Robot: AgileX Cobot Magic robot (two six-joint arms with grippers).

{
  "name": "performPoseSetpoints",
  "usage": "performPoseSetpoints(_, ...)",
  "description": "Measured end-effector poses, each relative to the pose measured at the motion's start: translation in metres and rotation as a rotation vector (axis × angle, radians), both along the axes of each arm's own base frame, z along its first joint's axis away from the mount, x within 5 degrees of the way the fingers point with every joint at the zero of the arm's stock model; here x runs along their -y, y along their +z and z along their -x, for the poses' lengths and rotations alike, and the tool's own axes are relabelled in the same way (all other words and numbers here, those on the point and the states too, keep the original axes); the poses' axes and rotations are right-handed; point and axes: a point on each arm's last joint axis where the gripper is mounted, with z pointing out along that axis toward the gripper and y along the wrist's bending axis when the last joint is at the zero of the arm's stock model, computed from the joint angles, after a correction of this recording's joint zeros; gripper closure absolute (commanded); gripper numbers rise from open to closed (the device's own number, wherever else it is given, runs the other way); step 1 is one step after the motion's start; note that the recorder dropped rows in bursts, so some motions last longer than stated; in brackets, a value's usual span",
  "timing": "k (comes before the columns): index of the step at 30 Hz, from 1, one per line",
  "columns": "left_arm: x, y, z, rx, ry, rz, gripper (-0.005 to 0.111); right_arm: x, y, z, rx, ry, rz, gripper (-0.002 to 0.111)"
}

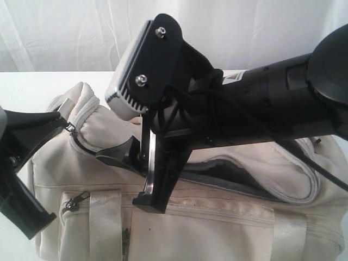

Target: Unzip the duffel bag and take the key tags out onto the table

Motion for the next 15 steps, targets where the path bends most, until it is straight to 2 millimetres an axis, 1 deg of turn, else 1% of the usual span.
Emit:
performPoseSetpoints(4,0.0,0.0,0.0,0.002,0.002,0.003,0.107,0.0,0.0,0.0,0.0,0.0,0.0,0.046)
performPoseSetpoints(8,0.0,0.001,0.0,-0.012,0.014,0.045,0.107,0.0,0.0,0.0,0.0,0.0,0.0,0.046)
performPoseSetpoints(15,-0.002,-0.01,-0.001,-0.033,0.041,0.123,0.107,0.0,0.0,0.0,0.0,0.0,0.0,0.046)
